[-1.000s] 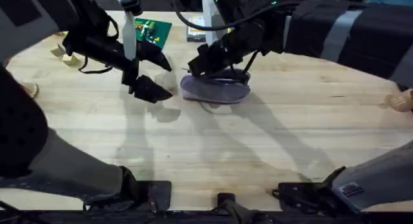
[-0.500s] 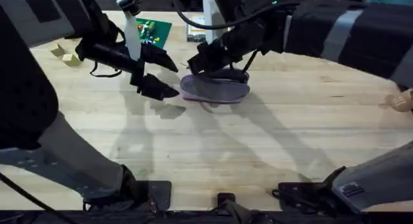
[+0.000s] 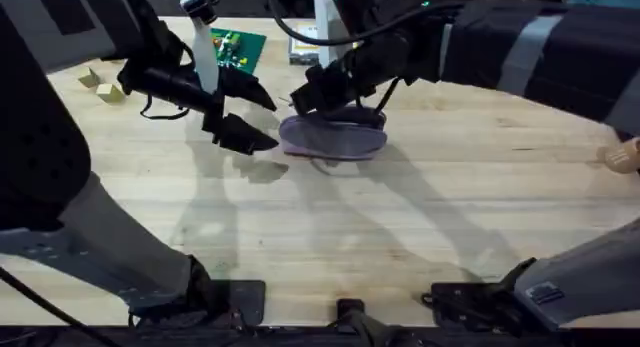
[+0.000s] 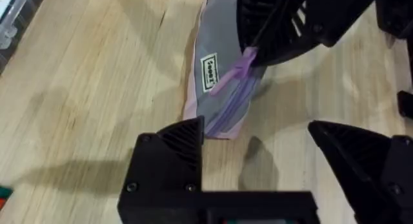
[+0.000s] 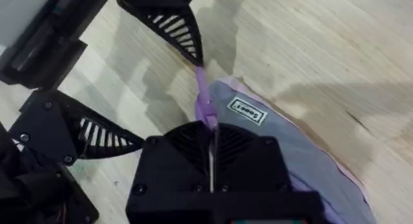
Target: Unzip the bag, pick up the pens from the table one at a time and place them inside, then zip the bag closed.
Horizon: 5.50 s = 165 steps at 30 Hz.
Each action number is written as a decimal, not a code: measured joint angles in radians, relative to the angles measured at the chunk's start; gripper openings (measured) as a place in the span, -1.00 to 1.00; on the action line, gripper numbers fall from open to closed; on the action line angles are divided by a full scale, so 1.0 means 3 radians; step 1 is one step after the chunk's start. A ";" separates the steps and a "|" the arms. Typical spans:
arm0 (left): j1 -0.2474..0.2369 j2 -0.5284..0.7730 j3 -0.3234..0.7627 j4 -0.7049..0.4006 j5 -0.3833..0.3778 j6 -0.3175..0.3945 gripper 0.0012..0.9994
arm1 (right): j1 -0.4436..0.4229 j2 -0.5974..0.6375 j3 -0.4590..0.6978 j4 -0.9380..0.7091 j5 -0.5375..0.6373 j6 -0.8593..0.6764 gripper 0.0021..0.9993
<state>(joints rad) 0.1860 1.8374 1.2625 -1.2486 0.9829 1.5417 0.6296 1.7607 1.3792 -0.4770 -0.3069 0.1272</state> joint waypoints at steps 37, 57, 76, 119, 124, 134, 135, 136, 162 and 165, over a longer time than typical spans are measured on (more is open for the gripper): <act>-0.0345 0.0042 0.0000 0.0472 -0.0213 -0.0051 0.89 | 0.0000 0.0000 0.0000 0.0006 -0.0001 0.0000 -0.94; -0.0350 0.0093 0.0000 0.0526 -0.0168 -0.0100 -0.58 | 0.0000 0.0000 0.0000 0.0004 -0.0002 0.0000 -0.94; -0.0357 0.0093 0.0000 0.0525 -0.0146 -0.0102 -0.91 | -0.0016 0.0000 0.0000 0.0004 -0.0004 0.0000 -0.94; -0.0431 0.0093 -0.0003 0.0527 0.0050 -0.0102 -0.92 | -0.1250 -0.0243 0.0000 -0.0960 0.0228 -0.0268 -0.94; -0.0440 0.0093 -0.0004 0.0521 0.0057 -0.0102 -0.92 | -0.1329 -0.0243 0.0000 -0.1035 0.0237 -0.0340 -0.94; -0.0484 0.0094 -0.0005 0.0525 0.0165 -0.0102 -0.92 | -0.1477 -0.0211 -0.0027 -0.1020 0.0256 -0.0374 -0.94; -0.0484 0.0093 -0.0005 0.0525 0.0161 -0.0101 -0.92 | -0.1493 -0.0192 -0.0043 -0.1011 0.0257 -0.0376 -0.94; -0.0484 0.0094 -0.0005 0.0527 0.0156 -0.0102 -0.92 | -0.1514 -0.0164 -0.0067 -0.0990 0.0259 -0.0376 -0.94; -0.0393 0.0094 -0.0007 0.0503 -0.0059 -0.0102 -0.92 | -0.1751 -0.0081 -0.0189 -0.1110 0.0762 -0.0427 0.96; -0.0393 0.0094 -0.0008 0.0498 -0.0064 -0.0101 -0.92 | -0.1694 -0.0264 -0.0189 -0.1143 0.0817 -0.0430 0.99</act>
<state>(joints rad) 0.0681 1.8656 1.2602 -1.0992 0.9638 1.5116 0.1216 1.6815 1.3224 -0.8200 -0.0619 -0.0017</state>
